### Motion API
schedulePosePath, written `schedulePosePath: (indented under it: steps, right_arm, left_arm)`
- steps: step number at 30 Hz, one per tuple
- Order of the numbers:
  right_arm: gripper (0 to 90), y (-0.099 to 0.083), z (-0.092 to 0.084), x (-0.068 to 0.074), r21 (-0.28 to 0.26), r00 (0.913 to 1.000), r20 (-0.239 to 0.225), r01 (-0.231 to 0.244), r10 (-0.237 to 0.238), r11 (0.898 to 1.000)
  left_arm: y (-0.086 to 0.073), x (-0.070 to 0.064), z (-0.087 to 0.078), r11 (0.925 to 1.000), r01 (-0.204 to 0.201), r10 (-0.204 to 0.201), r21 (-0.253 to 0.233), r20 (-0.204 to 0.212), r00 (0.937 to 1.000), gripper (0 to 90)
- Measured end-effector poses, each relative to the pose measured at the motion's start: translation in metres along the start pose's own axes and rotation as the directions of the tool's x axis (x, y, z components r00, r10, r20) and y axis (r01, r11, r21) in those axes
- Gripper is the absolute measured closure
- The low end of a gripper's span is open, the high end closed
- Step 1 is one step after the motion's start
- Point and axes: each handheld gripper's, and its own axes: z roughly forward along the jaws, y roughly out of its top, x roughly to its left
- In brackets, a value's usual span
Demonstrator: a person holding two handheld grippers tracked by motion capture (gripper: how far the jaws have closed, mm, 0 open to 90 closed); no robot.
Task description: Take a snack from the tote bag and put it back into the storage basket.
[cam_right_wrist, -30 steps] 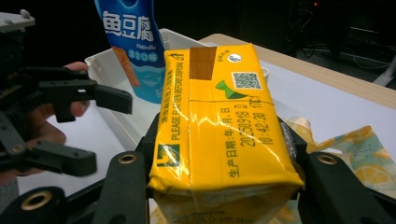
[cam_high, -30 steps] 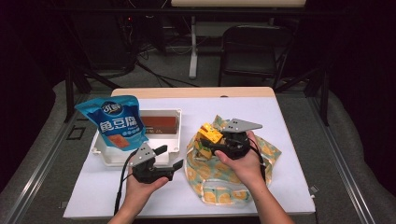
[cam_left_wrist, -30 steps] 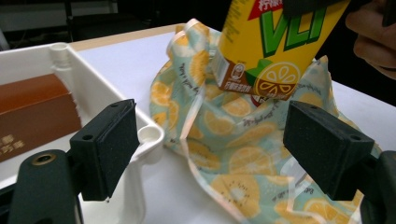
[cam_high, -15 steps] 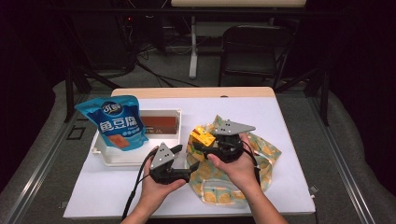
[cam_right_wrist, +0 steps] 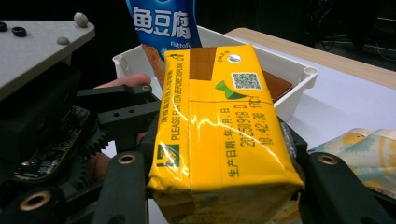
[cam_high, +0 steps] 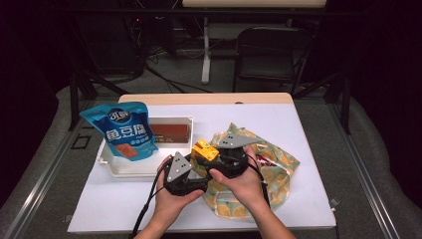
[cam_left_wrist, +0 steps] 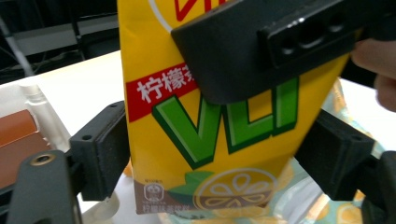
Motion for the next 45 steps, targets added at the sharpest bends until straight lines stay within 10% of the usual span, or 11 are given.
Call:
schedulePosePath:
  steps: [38, 45]
  right_arm:
    - [48.9, -0.004, 0.008, 0.02, -0.019, 0.9999, 0.003, 0.015, -0.015, 1.0]
    - [27.3, -0.002, 0.004, 0.02, -0.04, 0.9993, -0.032, 0.02, -0.022, 0.999]
  left_arm:
    - [-0.005, 0.0, -0.007, 0.9998, -0.01, 0.009, -0.016, -0.049, 0.9988, 28.9]
    - [-0.006, 0.007, -0.012, 0.9993, 0.03, -0.031, -0.022, -0.053, 0.9981, 29.5]
